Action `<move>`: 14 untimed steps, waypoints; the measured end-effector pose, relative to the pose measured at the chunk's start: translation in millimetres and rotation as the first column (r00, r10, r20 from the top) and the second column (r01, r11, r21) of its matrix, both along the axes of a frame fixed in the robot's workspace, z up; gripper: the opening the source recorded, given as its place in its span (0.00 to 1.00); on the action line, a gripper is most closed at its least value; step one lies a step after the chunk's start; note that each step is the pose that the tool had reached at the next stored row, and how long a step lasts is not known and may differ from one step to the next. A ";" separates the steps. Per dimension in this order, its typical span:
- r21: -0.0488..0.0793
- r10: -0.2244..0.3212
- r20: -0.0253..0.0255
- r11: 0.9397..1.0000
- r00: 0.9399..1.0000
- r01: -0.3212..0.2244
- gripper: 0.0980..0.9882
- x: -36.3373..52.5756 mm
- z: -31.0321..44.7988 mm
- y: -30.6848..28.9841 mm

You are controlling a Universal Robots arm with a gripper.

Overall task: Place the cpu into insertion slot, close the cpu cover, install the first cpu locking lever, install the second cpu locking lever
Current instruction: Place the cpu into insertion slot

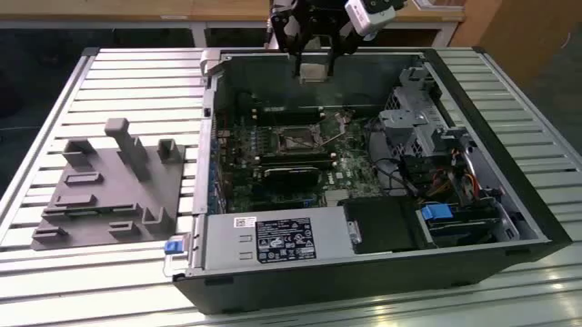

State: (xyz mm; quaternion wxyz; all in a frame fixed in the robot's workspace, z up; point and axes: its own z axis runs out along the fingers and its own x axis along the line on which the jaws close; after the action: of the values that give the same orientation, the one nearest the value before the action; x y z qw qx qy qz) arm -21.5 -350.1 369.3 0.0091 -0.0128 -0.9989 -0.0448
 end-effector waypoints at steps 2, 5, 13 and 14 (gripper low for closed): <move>0.000 0.000 0.000 1.000 1.000 0.000 0.50 0.0 0.0 0.0; 0.000 0.000 0.000 1.000 1.000 0.000 0.50 0.0 0.0 0.0; 0.000 -0.010 0.000 1.000 1.000 0.010 0.50 0.0 0.0 0.0; 0.000 -0.011 0.000 1.000 1.000 0.011 0.50 0.0 0.0 0.0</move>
State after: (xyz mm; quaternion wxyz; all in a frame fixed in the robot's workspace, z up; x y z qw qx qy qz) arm -21.5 -350.1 369.3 0.0088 -0.0184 -0.9988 -0.0449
